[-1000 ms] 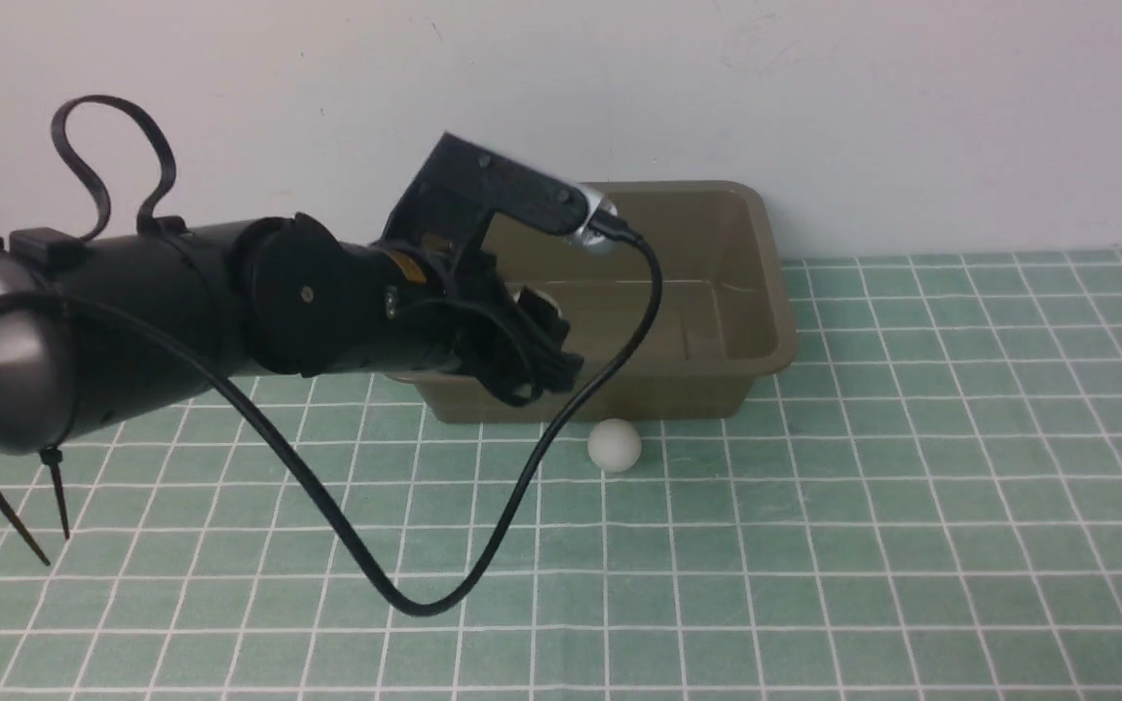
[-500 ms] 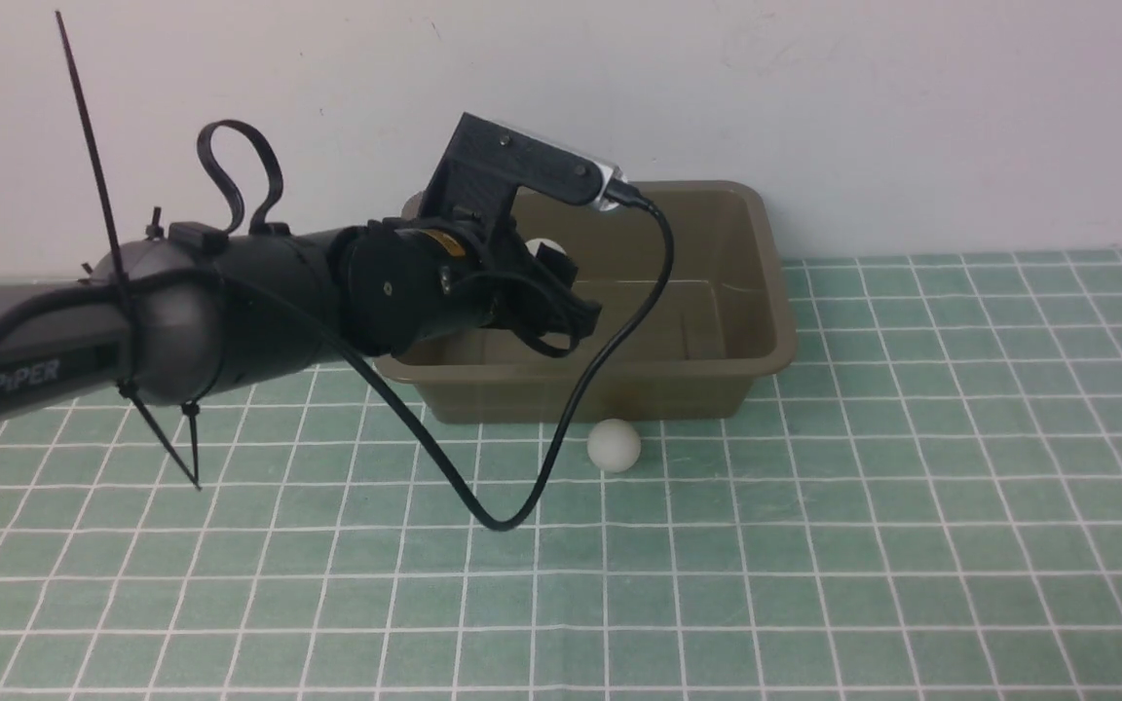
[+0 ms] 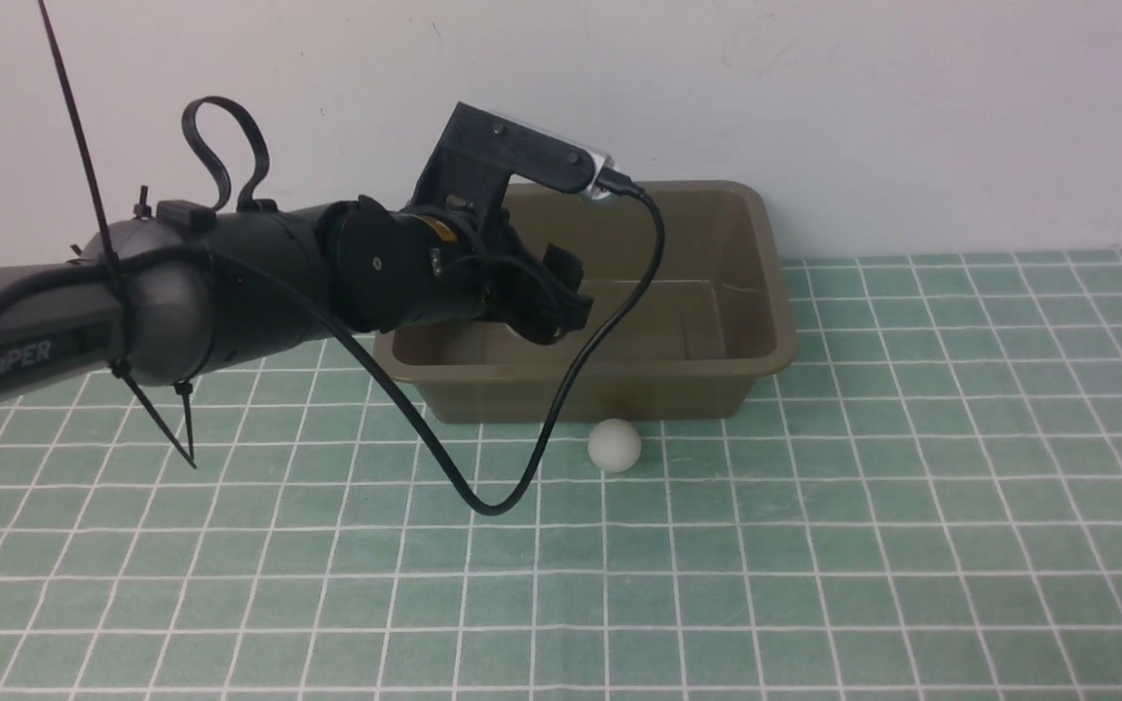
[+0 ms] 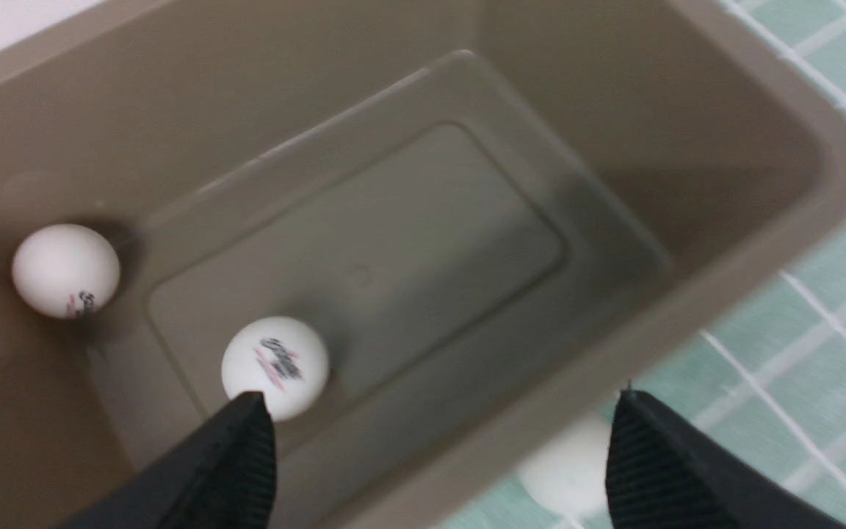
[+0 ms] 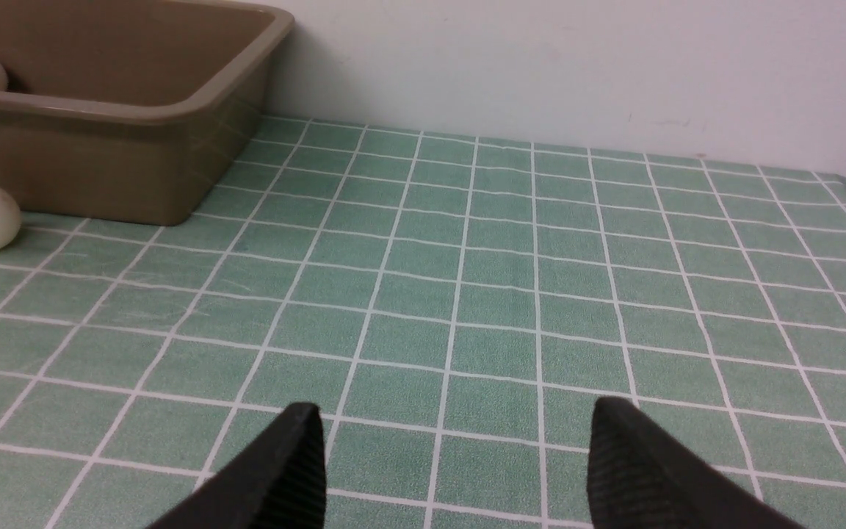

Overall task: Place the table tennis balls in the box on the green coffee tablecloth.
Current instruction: 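Drop the ball into the bin, then reach for and grasp a ping pong ball on the table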

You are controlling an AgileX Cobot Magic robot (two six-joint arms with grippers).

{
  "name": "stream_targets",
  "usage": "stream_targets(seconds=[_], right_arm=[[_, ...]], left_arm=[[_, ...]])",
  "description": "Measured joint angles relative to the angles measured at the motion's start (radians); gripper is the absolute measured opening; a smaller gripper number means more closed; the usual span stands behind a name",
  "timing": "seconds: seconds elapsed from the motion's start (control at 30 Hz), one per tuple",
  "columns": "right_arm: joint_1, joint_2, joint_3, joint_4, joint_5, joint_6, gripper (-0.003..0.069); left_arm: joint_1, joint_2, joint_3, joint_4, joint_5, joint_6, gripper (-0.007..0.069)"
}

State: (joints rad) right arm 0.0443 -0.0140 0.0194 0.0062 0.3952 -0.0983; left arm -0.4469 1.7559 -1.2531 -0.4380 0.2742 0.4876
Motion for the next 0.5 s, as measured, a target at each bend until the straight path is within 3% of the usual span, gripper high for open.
stream_targets(seconds=[0.33,0.5], right_arm=[[0.0,0.0,0.0,0.0,0.0,0.0,0.0441],[0.0,0.0,0.0,0.0,0.0,0.0,0.0441]], left_arm=[[0.005,-0.299,-0.004,-0.002,0.343,-0.004,0.0542],[0.002,-0.311,0.006,-0.105,0.502,-0.018,0.054]])
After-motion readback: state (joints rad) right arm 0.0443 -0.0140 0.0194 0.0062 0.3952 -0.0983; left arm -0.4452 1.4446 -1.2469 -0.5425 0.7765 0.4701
